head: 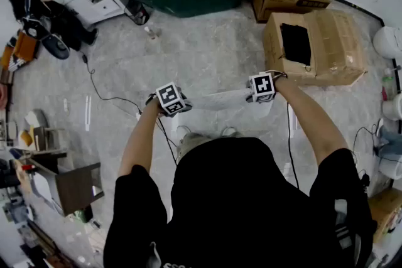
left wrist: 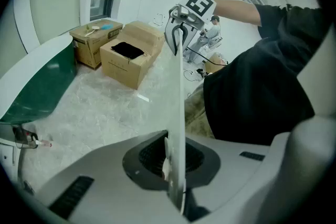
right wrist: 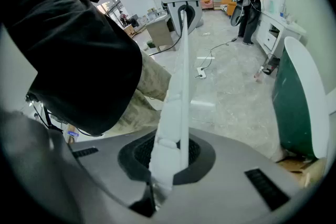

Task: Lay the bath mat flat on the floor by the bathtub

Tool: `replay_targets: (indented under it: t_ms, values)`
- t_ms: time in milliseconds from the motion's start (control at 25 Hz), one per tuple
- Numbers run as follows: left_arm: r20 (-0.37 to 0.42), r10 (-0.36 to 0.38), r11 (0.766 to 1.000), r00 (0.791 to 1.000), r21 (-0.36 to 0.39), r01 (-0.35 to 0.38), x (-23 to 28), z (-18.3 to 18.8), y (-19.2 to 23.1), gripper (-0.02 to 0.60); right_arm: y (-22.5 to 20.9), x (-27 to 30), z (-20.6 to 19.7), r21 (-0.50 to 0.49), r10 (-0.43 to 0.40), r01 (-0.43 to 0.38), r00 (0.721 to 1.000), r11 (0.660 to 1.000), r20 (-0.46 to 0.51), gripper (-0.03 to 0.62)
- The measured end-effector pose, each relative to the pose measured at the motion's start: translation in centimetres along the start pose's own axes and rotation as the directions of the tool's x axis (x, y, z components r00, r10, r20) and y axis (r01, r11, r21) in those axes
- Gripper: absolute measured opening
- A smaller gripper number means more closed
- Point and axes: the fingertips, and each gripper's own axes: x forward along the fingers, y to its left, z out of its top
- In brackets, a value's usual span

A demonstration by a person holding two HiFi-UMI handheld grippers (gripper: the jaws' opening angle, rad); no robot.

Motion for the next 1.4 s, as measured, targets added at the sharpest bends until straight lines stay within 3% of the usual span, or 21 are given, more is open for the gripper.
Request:
replay_targets:
  t_ms: [120, 320, 600, 1040, 1400]
  values:
    - [-0.006, 0.013, 1.000, 1.000, 0.009, -0.013, -0.1, 0.9, 0.5, 0.025, -0.8, -0.4, -0.8, 0.016, -0.049, 0.049, 0.999, 0.999, 0.003, 0.031]
    - [0.000, 0.061, 0.998, 0.998, 0.034, -0.061, 0.0, 2.1, 0.7, 0.025, -1.0, 0.1, -2.0, 0.171, -0.061, 0.052, 0.997, 0.984, 0.050, 0.031]
    - [0.011, 0.080, 0.995, 0.997, 0.058, -0.080, 0.5, 3.5, 1.1, 0.025, -1.5, -0.3, -3.5, 0.155, -0.086, 0.078, 0.995, 0.985, 0.046, 0.031]
    - [0.028, 0.079, 0.991, 0.996, 0.108, -0.082, -1.8, 4.4, 9.8, 0.025, -7.2, -0.8, -2.8, 0.194, -0.108, 0.099, 0.993, 0.976, 0.037, 0.031]
    - [0.103, 0.047, 0.993, 0.994, 0.107, -0.058, -4.9, 7.0, 18.5, 0.025, -16.1, -3.8, -3.6, 0.326, -0.100, 0.091, 0.995, 0.941, 0.011, 0.031]
